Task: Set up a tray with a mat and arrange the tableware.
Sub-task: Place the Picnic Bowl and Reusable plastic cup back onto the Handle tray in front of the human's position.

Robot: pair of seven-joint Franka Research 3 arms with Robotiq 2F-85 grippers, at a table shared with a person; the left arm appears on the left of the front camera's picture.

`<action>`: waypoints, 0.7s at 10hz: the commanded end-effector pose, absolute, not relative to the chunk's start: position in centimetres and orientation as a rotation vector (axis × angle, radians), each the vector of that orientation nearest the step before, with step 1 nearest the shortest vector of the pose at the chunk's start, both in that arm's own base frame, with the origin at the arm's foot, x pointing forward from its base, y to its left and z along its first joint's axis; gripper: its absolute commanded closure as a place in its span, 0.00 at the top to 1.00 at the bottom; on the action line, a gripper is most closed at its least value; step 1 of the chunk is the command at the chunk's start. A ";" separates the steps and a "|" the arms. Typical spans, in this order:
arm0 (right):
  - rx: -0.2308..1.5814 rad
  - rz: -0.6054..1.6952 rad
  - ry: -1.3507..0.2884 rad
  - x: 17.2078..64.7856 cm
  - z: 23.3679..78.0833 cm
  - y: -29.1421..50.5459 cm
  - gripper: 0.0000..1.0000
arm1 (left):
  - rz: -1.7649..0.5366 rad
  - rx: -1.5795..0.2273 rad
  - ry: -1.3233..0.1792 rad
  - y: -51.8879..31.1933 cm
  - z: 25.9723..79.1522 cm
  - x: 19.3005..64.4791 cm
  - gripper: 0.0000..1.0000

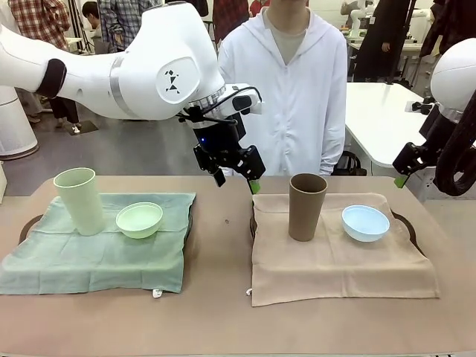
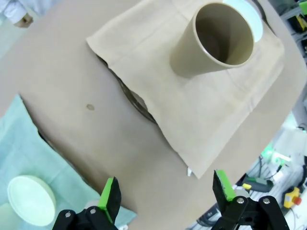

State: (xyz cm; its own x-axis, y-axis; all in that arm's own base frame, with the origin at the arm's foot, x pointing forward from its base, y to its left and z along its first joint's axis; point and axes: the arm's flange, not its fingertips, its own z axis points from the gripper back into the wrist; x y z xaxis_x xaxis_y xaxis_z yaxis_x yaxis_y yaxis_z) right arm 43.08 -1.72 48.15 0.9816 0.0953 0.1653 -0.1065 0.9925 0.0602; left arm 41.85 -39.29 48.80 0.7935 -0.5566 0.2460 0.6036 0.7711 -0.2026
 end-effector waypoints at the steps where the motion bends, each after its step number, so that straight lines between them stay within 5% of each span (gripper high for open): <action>1: 0.069 0.101 -0.164 43.0 48.2 -1.8 1.00 | -0.648 -0.277 -0.195 -38.8 48.8 41.6 1.00; 5: 0.069 0.102 -0.163 43.1 48.2 -1.7 1.00 | -0.632 -0.279 -0.176 -39.3 48.8 41.9 1.00; 7: 0.094 0.064 -0.141 42.9 47.3 -3.5 1.00 | -0.496 -0.305 -0.131 -31.9 48.5 41.9 1.00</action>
